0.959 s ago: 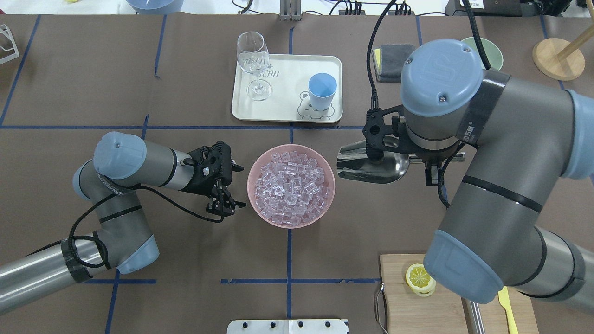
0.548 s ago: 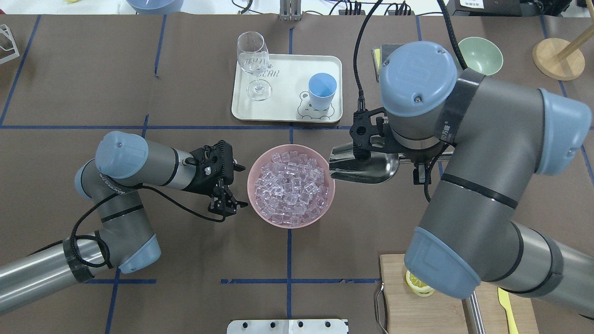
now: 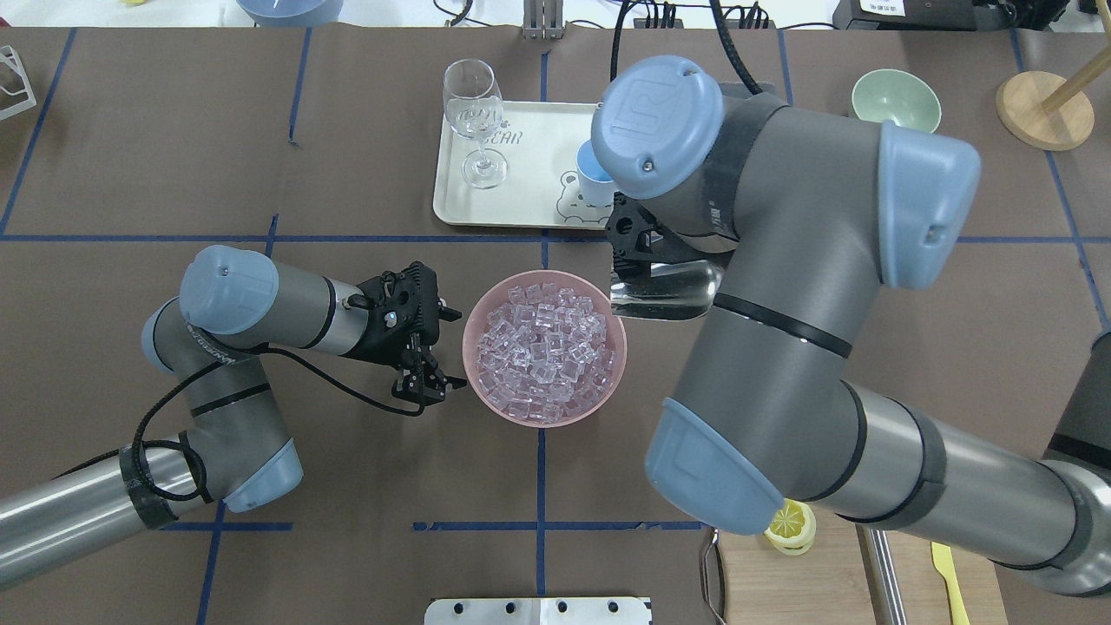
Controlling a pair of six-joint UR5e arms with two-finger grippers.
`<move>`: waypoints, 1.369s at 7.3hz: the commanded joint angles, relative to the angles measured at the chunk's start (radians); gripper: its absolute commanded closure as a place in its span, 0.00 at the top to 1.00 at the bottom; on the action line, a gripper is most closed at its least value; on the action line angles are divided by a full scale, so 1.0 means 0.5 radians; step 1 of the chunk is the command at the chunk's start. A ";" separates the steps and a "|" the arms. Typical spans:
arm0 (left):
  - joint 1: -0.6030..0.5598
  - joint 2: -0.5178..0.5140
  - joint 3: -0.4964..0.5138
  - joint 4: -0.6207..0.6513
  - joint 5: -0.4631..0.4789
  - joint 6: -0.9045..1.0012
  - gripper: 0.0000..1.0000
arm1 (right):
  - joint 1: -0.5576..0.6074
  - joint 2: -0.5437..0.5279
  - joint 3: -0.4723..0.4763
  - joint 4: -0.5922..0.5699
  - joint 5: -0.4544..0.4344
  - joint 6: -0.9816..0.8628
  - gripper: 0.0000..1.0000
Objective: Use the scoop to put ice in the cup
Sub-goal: 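Hold the pink bowl rim with the left gripper while the right positions the scoop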
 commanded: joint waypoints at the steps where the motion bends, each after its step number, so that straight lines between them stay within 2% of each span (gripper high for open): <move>1: 0.003 0.000 0.000 0.000 0.000 0.001 0.96 | -0.080 0.099 -0.106 -0.100 -0.115 0.002 0.00; 6: 0.009 0.000 0.000 -0.028 0.000 -0.002 0.97 | -0.242 0.130 -0.149 -0.250 -0.263 0.005 0.00; 9: 0.009 0.000 0.003 -0.031 0.000 -0.002 0.97 | -0.286 0.224 -0.366 -0.250 -0.275 0.011 0.00; 10: 0.012 0.000 0.003 -0.034 0.000 -0.002 0.97 | -0.289 0.225 -0.376 -0.253 -0.282 0.011 0.00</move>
